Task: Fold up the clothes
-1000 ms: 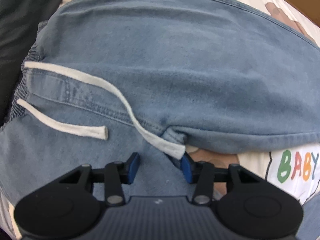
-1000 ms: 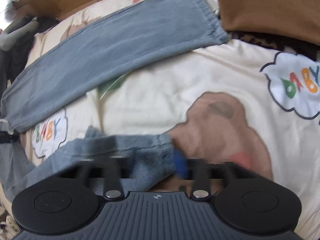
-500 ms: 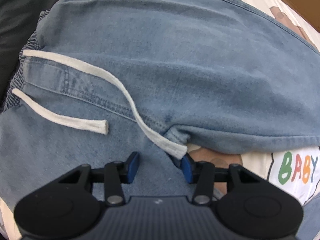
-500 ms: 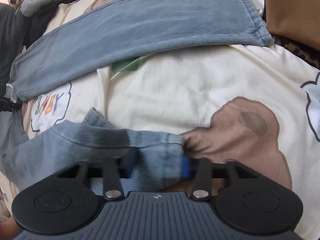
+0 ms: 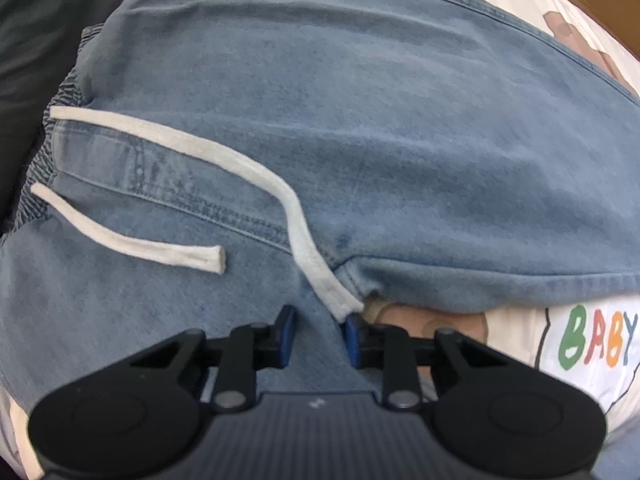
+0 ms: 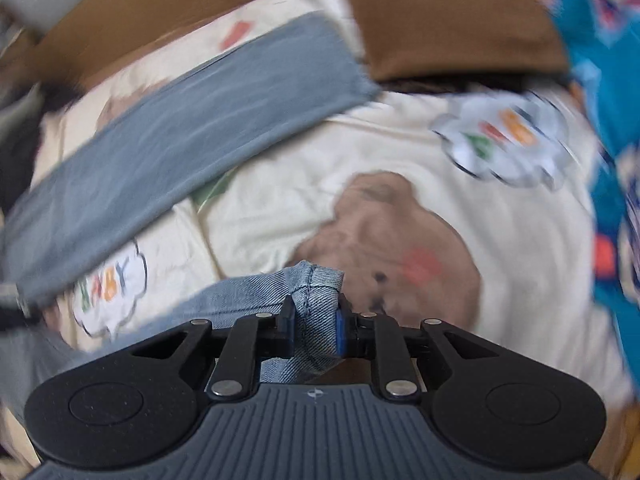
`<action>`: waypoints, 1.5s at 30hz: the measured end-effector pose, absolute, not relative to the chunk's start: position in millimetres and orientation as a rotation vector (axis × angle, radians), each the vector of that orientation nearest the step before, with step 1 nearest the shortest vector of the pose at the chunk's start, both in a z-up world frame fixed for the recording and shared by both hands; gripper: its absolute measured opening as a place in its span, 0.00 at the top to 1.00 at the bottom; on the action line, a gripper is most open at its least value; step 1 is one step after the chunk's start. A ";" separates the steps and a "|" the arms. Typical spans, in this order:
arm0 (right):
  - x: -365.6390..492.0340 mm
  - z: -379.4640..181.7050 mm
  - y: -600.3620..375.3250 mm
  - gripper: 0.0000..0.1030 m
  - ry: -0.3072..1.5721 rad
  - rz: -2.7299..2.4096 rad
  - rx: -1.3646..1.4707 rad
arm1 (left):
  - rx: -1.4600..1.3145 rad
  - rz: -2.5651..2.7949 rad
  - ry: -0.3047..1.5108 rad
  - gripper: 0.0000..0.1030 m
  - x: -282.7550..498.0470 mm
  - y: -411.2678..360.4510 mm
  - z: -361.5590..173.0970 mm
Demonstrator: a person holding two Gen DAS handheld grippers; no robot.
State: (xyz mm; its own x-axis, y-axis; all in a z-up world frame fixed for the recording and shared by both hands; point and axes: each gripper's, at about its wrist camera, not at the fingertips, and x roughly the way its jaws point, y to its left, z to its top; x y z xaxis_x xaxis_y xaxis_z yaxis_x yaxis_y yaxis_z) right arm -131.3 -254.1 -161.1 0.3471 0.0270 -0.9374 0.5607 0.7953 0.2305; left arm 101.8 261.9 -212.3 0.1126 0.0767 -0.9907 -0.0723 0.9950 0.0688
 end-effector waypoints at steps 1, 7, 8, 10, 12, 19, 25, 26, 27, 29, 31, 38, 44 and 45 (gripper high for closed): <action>-136.5 -155.6 -253.8 0.84 1.181 -0.389 0.587 | -0.004 0.109 1.453 0.73 102.0 263.2 -211.8; -161.7 -129.6 -244.6 0.84 1.252 -0.436 0.542 | -0.069 0.128 1.432 0.78 105.4 276.3 -203.8; -165.7 -127.1 -244.1 0.84 1.263 -0.444 0.536 | -0.080 0.132 1.426 0.78 106.2 279.0 -202.1; -173.5 -123.6 -244.4 0.85 1.281 -0.461 0.525 | -0.103 0.135 1.421 0.78 109.0 284.0 -199.6; -174.6 -122.4 -248.2 0.86 1.277 -0.481 0.516 | -0.118 0.134 1.423 0.78 111.7 286.9 -198.0; -150.1 -137.4 -260.4 0.94 1.264 -0.493 0.450 | -0.120 0.147 1.419 0.78 116.5 286.8 -196.7; -114.6 -154.6 -270.2 0.94 1.266 -0.475 0.377 | -0.142 0.148 1.411 0.78 118.4 290.4 -194.5; -107.5 -157.9 -271.6 0.94 1.268 -0.469 0.362 | -0.147 0.152 1.408 0.78 119.0 290.9 -194.6; -99.9 -162.0 -272.3 0.94 1.273 -0.462 0.345 | -0.148 0.156 1.405 0.78 119.5 290.4 -194.7; -85.0 -173.5 -275.7 0.94 1.290 -0.454 0.318 | -0.143 0.166 1.404 0.78 120.0 288.2 -194.7; -70.8 -190.1 -279.4 0.94 1.314 -0.453 0.303 | -0.139 0.174 1.408 0.78 120.9 286.2 -195.5; -52.4 -256.7 -286.0 0.74 1.357 -0.489 0.296 | -0.174 0.122 1.416 0.64 108.3 292.1 -181.9; -71.2 -235.8 -283.1 0.62 1.274 -0.560 0.375 | -0.323 0.057 1.350 0.47 44.3 341.3 -178.3; -74.7 -229.7 -282.1 0.61 1.258 -0.569 0.390 | -0.343 0.054 1.337 0.47 39.0 345.6 -171.6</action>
